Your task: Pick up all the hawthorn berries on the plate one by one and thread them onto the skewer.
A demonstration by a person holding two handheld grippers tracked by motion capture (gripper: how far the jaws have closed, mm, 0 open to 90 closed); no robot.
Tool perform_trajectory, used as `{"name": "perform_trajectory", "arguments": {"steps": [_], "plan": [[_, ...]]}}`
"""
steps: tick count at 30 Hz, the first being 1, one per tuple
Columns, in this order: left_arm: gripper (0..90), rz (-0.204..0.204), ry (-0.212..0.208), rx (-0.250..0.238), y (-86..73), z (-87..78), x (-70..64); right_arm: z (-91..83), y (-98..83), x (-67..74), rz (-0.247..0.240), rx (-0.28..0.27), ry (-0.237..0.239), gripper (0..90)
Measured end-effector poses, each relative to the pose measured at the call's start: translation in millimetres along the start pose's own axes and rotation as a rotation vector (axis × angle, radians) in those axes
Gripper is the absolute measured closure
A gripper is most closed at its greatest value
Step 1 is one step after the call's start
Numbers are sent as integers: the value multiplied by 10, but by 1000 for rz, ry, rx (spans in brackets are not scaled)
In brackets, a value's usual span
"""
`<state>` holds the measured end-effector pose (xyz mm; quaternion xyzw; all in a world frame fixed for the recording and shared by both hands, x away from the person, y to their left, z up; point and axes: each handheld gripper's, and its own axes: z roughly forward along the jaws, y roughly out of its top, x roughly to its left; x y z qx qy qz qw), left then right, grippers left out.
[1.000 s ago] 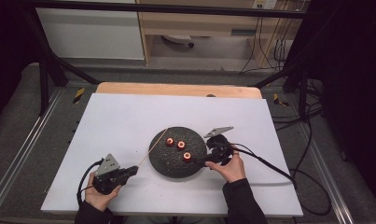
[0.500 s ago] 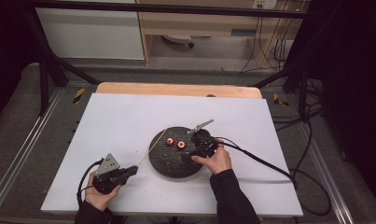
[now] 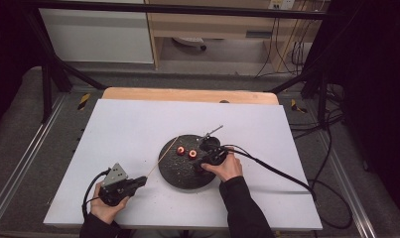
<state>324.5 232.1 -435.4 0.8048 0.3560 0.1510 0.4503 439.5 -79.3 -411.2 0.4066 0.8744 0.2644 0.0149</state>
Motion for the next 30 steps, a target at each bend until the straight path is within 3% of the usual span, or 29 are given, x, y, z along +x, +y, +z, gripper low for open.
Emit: {"name": "perform_trajectory", "arguments": {"steps": [11, 21, 30], "plan": [[886, 1, -1, 3, -2, 5, 1, 49, 6, -8, 22, 37, 24, 588], [886, 2, 0, 4, -2, 6, -1, 70, 11, -19, 38, 55, 30, 598], [886, 4, 1, 4, -3, 5, -5, 1, 23, -17, 55, 36, 45, 606]]}}
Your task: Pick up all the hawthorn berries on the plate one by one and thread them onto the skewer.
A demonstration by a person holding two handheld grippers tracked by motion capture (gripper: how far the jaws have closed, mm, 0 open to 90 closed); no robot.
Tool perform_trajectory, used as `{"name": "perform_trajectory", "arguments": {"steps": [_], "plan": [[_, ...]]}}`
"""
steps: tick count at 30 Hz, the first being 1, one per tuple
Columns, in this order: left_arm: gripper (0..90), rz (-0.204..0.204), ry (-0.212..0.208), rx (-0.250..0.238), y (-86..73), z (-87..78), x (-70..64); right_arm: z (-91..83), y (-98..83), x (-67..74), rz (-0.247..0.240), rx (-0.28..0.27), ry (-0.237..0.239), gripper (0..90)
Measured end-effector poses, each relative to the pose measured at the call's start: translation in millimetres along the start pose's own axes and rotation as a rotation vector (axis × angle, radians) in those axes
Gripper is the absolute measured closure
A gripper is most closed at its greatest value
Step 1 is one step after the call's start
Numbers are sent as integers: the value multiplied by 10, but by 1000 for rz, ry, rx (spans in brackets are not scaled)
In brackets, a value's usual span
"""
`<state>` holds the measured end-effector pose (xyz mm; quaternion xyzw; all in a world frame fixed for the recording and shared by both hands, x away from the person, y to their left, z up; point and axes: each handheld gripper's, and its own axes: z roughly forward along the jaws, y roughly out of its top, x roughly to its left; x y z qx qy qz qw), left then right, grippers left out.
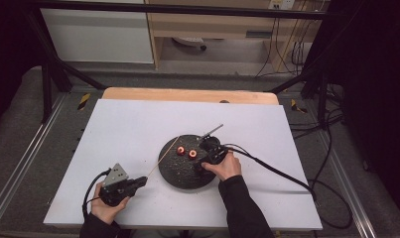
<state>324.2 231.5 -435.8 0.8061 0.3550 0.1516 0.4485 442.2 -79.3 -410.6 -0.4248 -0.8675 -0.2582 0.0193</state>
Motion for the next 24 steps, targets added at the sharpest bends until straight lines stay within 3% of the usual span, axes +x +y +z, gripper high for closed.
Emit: {"name": "perform_trajectory", "arguments": {"steps": [12, 24], "plan": [[886, 1, -1, -3, -1, 7, -18, -248, -27, 38, 2, -142, 7, 607], [885, 2, 4, -10, -2, 7, -27, -383, -93, 51, -2, -305, 19, 608]]}}
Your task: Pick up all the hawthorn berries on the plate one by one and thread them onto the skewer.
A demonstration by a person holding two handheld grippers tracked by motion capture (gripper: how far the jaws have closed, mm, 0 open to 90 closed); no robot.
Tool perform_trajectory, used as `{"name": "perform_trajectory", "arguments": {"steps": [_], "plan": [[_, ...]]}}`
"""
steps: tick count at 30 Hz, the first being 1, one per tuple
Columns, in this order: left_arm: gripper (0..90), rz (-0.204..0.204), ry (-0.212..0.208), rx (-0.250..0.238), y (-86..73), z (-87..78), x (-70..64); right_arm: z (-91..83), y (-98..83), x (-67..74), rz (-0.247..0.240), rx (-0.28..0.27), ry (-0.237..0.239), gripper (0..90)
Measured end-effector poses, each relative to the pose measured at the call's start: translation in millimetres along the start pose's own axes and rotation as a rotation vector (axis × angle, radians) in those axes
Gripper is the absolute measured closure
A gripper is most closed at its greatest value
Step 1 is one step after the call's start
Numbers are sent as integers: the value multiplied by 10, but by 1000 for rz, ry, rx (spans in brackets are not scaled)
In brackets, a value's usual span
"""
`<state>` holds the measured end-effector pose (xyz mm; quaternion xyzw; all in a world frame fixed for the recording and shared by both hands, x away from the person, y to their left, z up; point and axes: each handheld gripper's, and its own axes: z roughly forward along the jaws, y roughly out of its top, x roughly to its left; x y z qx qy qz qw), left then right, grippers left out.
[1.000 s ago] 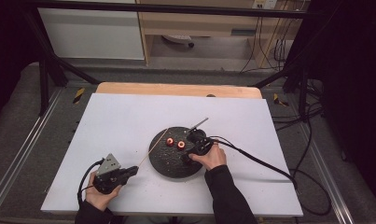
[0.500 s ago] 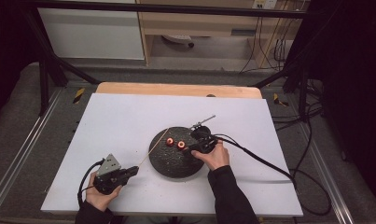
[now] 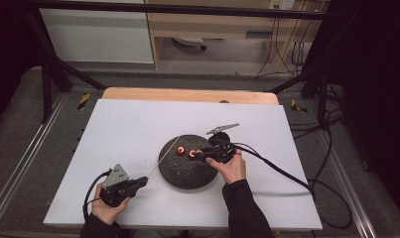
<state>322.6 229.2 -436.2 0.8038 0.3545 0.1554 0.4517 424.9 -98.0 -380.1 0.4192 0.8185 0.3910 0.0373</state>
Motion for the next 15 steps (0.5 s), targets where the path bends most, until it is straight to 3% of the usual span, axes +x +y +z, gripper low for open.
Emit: {"name": "perform_trajectory", "arguments": {"steps": [10, 15], "plan": [[885, -10, 5, -11, -1, 2, -3, -61, -108, -3, 50, -153, 43, 609], [885, -18, 9, -19, -1, 6, -10, -83, -173, -14, 112, -265, 88, 609]]}}
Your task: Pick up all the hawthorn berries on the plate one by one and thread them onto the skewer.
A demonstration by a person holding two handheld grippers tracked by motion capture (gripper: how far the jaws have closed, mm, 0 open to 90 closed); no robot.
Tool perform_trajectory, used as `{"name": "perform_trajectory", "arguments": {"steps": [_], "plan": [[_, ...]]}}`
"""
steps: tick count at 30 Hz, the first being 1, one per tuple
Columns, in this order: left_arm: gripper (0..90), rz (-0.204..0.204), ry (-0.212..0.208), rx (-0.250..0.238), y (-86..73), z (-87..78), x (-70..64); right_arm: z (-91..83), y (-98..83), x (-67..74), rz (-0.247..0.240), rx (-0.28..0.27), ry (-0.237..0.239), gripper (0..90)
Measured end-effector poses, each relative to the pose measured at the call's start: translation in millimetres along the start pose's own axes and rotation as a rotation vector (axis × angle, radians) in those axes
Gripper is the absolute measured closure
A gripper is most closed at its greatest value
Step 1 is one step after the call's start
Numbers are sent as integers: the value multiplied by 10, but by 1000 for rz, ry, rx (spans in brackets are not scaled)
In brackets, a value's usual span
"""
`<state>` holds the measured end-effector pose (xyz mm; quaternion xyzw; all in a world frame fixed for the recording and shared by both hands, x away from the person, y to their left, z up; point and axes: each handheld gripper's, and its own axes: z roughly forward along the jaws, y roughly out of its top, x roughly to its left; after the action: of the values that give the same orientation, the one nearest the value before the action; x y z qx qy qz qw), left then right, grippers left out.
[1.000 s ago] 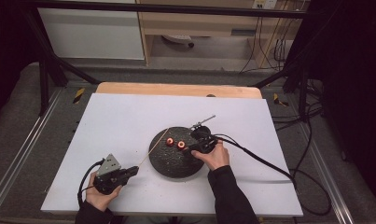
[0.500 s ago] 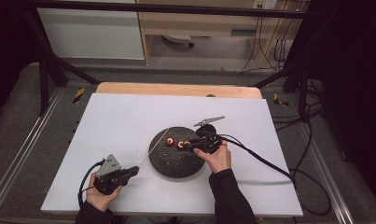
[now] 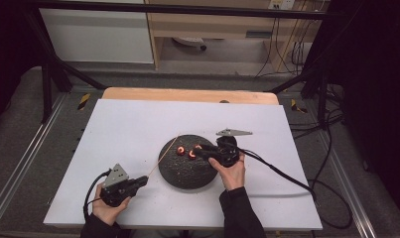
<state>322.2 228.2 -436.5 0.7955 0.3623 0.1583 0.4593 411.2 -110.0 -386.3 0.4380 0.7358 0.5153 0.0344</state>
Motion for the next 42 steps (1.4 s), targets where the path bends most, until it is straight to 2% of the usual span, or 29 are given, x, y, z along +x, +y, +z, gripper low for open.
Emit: {"name": "perform_trajectory", "arguments": {"steps": [5, 15, 21, 25, 37, 42], "plan": [[885, -9, 2, -11, 3, 13, -10, 4, -69, -14, 57, -94, 36, 610], [885, -24, 9, -38, 4, 37, -53, 81, -99, -9, 134, -238, 63, 610], [885, -32, 8, -45, -1, 49, -72, 96, -77, -16, 153, -316, 68, 610], [885, -33, 5, -50, -1, 61, -94, 120, -61, -21, 179, -357, 80, 610], [885, -40, -1, -60, 6, 101, -163, 182, -27, -54, 211, -481, 60, 610], [885, -37, 0, -63, 14, 120, -194, 192, 1, -74, 232, -516, 61, 610]]}}
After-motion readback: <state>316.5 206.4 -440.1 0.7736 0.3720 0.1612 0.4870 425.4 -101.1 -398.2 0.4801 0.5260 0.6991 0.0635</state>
